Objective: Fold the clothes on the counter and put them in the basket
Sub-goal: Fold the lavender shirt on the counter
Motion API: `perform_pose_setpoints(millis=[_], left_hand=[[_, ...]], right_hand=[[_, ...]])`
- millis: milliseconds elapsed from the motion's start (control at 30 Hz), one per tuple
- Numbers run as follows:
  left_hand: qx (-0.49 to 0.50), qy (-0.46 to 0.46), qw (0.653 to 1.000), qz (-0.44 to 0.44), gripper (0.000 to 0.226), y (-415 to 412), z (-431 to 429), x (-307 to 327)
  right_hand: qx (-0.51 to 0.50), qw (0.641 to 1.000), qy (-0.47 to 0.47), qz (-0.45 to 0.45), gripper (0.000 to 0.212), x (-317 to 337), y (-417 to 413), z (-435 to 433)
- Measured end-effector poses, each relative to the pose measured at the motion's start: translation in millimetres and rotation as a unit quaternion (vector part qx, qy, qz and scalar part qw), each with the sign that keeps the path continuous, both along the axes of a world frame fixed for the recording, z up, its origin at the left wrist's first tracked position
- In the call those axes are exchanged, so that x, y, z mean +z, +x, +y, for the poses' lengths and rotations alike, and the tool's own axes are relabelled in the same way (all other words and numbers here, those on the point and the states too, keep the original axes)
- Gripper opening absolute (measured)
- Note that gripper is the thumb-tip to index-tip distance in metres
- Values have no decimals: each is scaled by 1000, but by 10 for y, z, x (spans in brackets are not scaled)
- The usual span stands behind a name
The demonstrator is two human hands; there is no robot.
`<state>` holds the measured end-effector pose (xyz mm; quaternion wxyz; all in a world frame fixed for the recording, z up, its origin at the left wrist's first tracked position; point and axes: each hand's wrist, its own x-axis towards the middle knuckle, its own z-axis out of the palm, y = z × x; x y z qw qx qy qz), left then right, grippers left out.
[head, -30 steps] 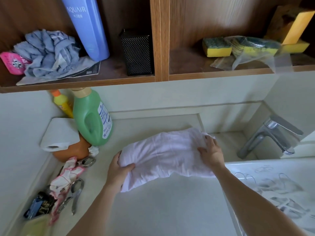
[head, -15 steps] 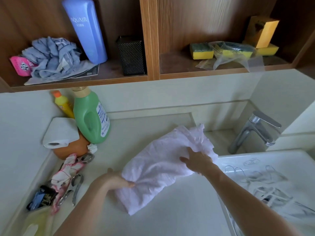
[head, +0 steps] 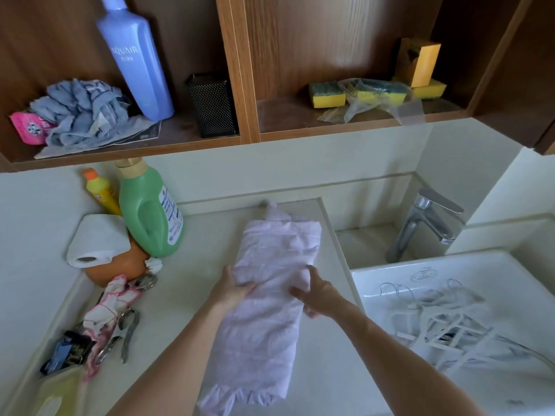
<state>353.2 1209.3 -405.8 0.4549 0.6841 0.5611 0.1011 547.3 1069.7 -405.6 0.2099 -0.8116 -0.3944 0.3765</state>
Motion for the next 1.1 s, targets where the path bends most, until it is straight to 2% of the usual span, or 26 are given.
perform_pose_setpoints(millis=[100,233,333,400,467,533,600,667,700,767,833,900,967,1000,1067,1100], left_hand=[[-47,-27,996,-67,104,4,-132,42],[-97,6,990,-107,82,-52,-209,80],[-98,40,988,-108,67,-53,-237,238],[-97,50,987,-119,64,-8,-296,401],[-92,56,985,-131,64,30,-338,565],[-80,56,986,-133,65,52,-362,701],[-57,57,988,-131,65,97,-396,831],[-51,79,986,-135,64,142,-404,941],[-55,99,985,-129,62,168,-410,1010],[-77,157,981,-90,51,207,-423,1170],[-105,208,972,-42,32,221,-434,1318],[-115,266,957,-30,22,219,-431,1445],[-114,295,946,-71,26,241,-484,1590],[-107,275,948,-118,26,256,-547,1679],[-95,159,952,-242,31,274,-712,1825],[-98,92,945,-297,44,279,-794,1869]], right_hand=[[17,998,36,52,100,39,-87,-20],[58,982,123,135,108,3,-85,-90],[67,951,190,233,100,-3,-64,-154],[53,946,200,251,94,39,-9,-145],[45,961,179,206,94,116,56,-72],[69,983,139,102,92,226,129,-5],[90,988,122,21,73,334,223,31],[81,986,142,-28,43,450,318,43],[77,982,161,-56,36,530,356,20],[82,967,213,-115,38,611,441,-27],[94,954,268,-100,43,701,530,-97],[90,950,297,-34,39,884,587,-218],[72,946,315,33,31,1101,601,-355],[56,939,334,63,31,1199,597,-420],[19,918,378,113,28,1399,547,-563],[-1,908,399,126,27,1508,506,-637]])
